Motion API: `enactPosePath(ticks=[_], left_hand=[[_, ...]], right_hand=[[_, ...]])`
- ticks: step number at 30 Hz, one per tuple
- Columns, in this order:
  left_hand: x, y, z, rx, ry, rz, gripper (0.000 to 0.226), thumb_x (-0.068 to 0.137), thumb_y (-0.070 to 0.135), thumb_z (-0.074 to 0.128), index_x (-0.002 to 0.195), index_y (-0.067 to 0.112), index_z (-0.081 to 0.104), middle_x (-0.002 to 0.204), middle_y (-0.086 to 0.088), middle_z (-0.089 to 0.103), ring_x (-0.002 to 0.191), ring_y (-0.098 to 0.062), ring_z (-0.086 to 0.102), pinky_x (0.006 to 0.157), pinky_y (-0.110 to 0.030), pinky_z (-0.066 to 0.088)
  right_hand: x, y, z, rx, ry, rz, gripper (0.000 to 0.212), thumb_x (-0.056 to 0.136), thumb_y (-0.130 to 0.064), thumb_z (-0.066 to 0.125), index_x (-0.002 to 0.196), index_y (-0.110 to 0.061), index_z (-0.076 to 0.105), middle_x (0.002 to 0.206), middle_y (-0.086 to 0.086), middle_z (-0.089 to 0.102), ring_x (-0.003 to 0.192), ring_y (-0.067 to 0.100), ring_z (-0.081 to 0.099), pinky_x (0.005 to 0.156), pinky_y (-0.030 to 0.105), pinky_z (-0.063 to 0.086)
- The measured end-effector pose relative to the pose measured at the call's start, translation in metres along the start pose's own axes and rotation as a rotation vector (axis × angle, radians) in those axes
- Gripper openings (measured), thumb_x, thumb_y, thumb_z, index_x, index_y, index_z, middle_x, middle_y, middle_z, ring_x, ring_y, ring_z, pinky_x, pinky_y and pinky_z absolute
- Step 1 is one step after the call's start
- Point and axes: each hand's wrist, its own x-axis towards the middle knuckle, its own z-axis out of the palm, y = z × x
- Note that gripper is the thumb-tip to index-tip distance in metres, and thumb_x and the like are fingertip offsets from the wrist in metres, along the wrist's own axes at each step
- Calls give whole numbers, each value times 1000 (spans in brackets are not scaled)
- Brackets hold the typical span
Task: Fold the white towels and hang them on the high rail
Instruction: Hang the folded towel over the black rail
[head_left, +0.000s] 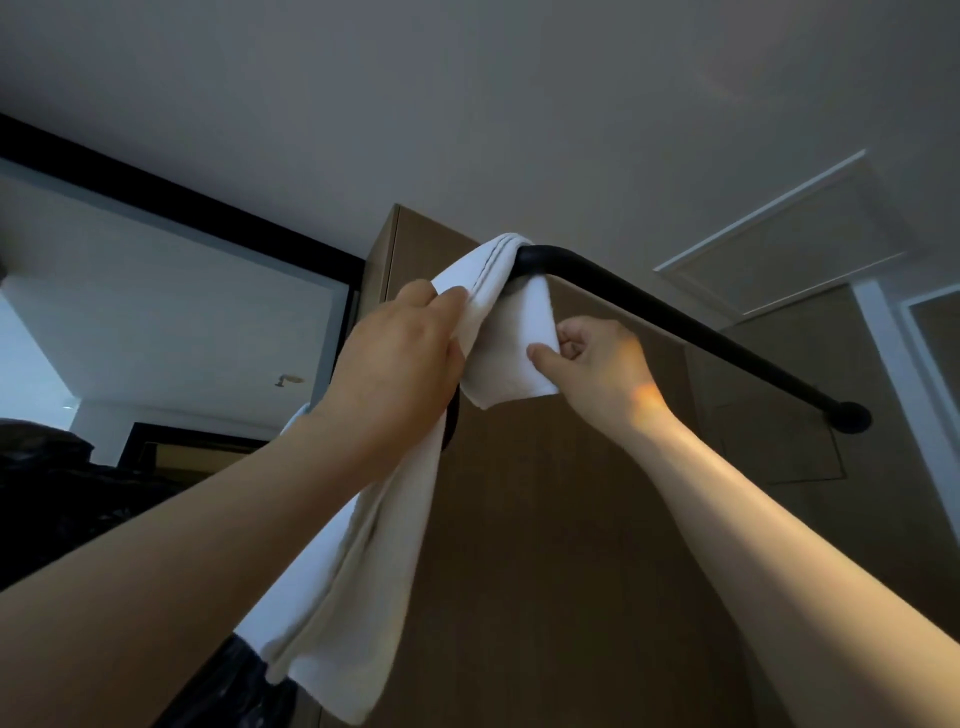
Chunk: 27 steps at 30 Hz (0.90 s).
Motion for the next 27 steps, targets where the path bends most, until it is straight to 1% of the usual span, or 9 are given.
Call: enactPosePath(ticks=[3,7,10,13,17,19,23,25,27], left_hand=[[-6,1,1,-60,-29,-55,37,89,24,57,124,15,51,105,-5,50,81,-21,50,68,-33,44],[-23,0,5,-68,-142,-143,41,76,29,68,109,15,47,100,0,43,80,-22,49,65,-32,41],[-35,-3,8,-99,-162,-171,33,79,23,65,105,15,46,100,0,43,79,-19,47,63,-27,39],[-45,-4,7,-169,-118,-146,21,83,21,59,93,19,41,92,2,43,76,-16,42,56,-21,27],[-65,2,7,-218,-160,-157,24,84,26,59,94,22,37,88,6,39,71,-10,40,56,-14,24],[-74,8,6,-258,-178,-160,23,83,24,58,90,20,37,84,8,38,70,-7,40,54,-16,24],[-74,11,-1,-300,-163,-147,26,86,14,51,75,23,29,76,4,38,63,-9,38,50,-21,22],[-71,4,-5,-266,-173,-142,30,86,13,48,70,24,25,70,3,38,56,-10,35,47,-23,20],[-72,-5,-6,-308,-213,-141,21,87,14,47,73,17,32,68,0,41,55,-12,37,47,-25,26]], right_hand=[[-7,-7,-1,-38,14,-28,36,89,-25,63,63,-10,43,58,2,39,52,14,34,52,28,28],[-26,-8,-5,-42,52,-46,38,88,-26,63,59,-17,41,54,-3,38,46,9,34,44,17,28],[-38,-1,-9,-25,58,-36,37,89,-27,62,61,-11,44,56,0,39,48,9,33,46,17,28],[-44,4,-3,-20,53,4,36,90,-26,62,66,-4,47,58,3,41,52,13,35,51,26,29],[-52,2,11,-118,84,-15,36,92,-25,60,63,-19,39,58,-3,40,52,11,35,49,24,25],[-63,0,23,-170,72,-40,37,92,-25,60,64,-22,37,61,-4,41,55,10,37,50,25,23],[-89,6,30,-45,43,-39,32,91,-26,63,67,-12,46,61,2,48,55,15,42,51,29,30],[-91,12,20,9,55,8,32,91,-28,62,69,-8,49,61,2,46,53,10,38,49,24,29],[-91,16,12,80,38,68,27,92,-31,60,74,-11,54,64,1,49,56,6,42,51,19,34]])
